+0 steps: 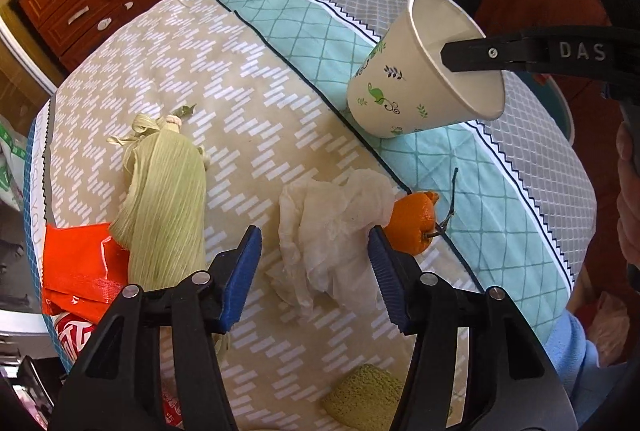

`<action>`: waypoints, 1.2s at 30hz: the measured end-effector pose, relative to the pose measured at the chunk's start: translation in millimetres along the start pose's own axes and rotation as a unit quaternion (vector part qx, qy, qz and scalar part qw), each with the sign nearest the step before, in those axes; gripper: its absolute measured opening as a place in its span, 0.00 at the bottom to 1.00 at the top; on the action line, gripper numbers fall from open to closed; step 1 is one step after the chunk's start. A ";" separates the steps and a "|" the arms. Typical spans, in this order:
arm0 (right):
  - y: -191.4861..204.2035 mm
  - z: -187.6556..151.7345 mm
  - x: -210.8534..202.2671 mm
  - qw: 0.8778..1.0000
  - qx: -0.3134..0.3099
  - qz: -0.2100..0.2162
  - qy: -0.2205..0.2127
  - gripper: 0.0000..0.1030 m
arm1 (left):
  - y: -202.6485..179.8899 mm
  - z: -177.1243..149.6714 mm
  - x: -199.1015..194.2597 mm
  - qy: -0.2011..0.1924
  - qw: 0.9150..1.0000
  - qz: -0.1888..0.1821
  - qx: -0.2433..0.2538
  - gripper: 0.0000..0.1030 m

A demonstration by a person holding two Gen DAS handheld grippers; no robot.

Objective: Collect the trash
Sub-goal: 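Grasp the white tissue with the left tool while the right tool holds the cup, then carry tissue and paper cup over the bin and open both tools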

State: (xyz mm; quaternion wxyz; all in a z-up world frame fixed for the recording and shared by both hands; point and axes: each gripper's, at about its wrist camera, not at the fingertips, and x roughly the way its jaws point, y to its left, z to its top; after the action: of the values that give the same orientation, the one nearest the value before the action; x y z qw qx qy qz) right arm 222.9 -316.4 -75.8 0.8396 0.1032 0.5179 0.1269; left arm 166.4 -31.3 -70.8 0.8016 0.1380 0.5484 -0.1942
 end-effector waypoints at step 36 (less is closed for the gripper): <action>-149.7 -49.5 -134.3 0.987 0.111 -0.031 -0.115 0.04 | -119.0 77.4 -83.8 -0.110 0.991 -0.081 -0.006 0.13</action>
State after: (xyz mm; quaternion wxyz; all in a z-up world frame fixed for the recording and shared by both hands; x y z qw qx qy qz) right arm 136.5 -499.0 -29.9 0.8806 0.1938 0.4313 0.0301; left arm 148.2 -157.0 34.2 0.8393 0.0656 0.4678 -0.2692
